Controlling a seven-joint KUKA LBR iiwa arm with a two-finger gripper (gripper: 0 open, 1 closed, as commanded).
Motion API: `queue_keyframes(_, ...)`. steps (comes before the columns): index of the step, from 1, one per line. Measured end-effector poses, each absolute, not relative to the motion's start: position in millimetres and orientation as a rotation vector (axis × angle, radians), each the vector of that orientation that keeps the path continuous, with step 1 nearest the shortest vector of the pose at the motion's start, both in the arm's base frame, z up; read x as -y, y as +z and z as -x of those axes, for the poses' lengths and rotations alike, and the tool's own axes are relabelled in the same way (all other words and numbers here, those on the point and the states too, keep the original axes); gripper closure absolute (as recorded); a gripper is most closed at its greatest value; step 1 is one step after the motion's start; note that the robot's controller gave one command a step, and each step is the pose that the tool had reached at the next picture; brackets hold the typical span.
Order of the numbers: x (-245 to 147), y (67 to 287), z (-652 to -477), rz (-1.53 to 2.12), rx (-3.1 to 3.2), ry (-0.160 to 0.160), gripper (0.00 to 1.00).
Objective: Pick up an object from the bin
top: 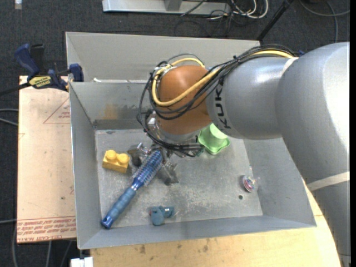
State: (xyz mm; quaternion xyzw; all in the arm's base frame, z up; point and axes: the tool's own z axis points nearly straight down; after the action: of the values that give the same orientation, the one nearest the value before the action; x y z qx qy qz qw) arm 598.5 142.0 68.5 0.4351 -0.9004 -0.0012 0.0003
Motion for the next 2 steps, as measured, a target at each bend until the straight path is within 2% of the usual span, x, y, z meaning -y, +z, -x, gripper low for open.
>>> queue_keyframes(1, -142.5, 68.8, -599.1, -1.362, 2.833, -0.007, 0.0)
queue_keyframes(2, -142.2, 68.7, -599.3, -1.36, 2.833, -0.006, 1.0)
